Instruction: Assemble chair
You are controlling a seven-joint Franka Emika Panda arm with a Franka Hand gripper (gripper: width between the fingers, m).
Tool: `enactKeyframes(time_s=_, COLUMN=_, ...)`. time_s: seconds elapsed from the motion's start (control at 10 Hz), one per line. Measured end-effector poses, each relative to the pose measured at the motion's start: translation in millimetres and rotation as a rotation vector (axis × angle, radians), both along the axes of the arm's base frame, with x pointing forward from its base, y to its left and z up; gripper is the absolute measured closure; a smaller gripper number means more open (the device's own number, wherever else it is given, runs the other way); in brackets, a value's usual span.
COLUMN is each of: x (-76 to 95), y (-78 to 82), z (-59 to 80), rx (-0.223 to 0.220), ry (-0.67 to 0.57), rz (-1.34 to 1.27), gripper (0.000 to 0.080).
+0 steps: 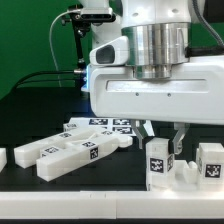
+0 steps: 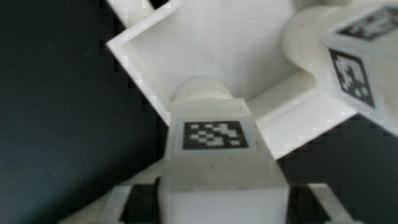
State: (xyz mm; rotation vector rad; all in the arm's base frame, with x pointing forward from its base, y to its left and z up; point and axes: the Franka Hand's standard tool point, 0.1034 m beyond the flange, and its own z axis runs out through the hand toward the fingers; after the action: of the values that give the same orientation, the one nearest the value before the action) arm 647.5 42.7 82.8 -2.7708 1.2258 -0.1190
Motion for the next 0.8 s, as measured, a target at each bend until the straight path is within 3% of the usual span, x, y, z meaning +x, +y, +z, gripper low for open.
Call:
enactKeyframes(time_s=0.3, x=0.4, y=2.2, z=-2.2, rx=0.067, ry=0.029, rz=-0.49, gripper=0.0517)
enactKeyframes(time_s=0.7, x=0.1, y=1.0, z=-2.2, rx=0.052, ry=0.024, rz=-0.394, gripper=0.0515)
enactKeyframes(time_s=0.8, x=0.0, y=0.0, z=-2.4, rx=0.036, ry=0.016, rz=-0.272, gripper=0.0413)
